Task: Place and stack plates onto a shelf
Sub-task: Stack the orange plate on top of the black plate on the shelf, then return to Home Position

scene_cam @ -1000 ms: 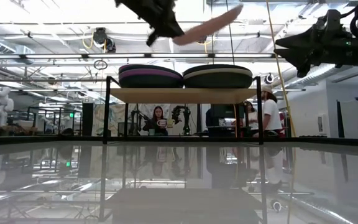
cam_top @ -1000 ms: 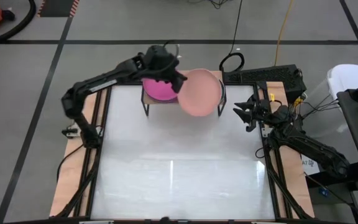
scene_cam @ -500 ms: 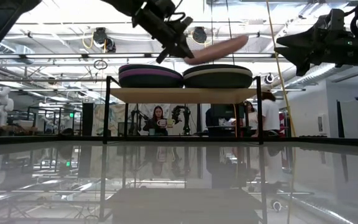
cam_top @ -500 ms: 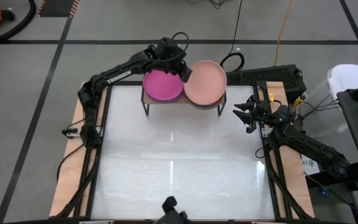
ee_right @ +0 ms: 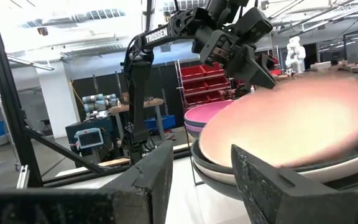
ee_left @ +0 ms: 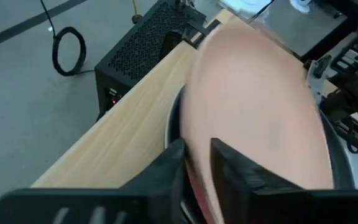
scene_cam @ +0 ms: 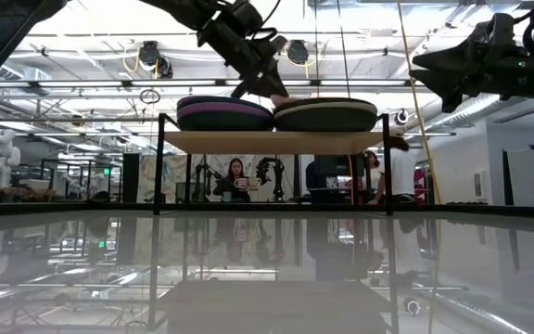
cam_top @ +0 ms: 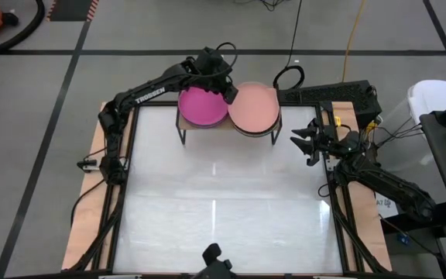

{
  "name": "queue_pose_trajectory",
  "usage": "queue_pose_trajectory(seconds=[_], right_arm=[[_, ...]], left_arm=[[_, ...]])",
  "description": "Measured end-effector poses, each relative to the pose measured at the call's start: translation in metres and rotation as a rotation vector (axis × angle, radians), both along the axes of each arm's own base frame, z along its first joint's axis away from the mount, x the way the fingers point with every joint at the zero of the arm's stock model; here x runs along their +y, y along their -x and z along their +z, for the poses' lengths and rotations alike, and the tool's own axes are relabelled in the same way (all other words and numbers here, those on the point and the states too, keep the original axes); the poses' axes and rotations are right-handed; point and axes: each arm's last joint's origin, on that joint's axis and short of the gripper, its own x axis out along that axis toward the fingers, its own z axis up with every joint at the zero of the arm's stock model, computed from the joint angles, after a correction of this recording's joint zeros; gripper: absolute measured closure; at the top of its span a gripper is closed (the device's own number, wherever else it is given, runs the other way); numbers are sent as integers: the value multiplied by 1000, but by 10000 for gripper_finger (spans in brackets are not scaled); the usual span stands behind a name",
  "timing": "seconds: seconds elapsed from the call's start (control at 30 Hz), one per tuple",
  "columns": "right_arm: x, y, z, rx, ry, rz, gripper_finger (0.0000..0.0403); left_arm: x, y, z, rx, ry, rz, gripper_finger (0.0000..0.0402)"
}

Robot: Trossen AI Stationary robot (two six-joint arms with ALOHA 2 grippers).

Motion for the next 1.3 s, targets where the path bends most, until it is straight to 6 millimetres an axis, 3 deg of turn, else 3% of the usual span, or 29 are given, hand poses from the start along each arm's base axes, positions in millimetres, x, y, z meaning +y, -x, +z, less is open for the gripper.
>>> queue_pose_trajectory(seconds=[0.27,0.47,0.53,0.57,0.9,1.17,1.3], right_arm=[[0,0,0,0,0,-1,259],[0,0,-1,14,-13,4,259],[-1,-3,-9,100,-37,31,259],[-1,-4,-12,143,-41,44,259],[-6,-22,26,293,44,86,259],[-11,-55,33,469,55,113,259],[-11,-74,33,561,73,131,259]], left_arm=[[-4,-3,3,-12,-40,9,235],[-13,3,21,-45,-77,-28,218],[-20,8,35,-77,-122,-54,218],[-25,10,42,-93,-146,-68,218],[-98,39,131,-329,-503,-104,218],[-150,72,163,-381,-644,-114,218],[-166,94,164,-397,-670,-110,218]])
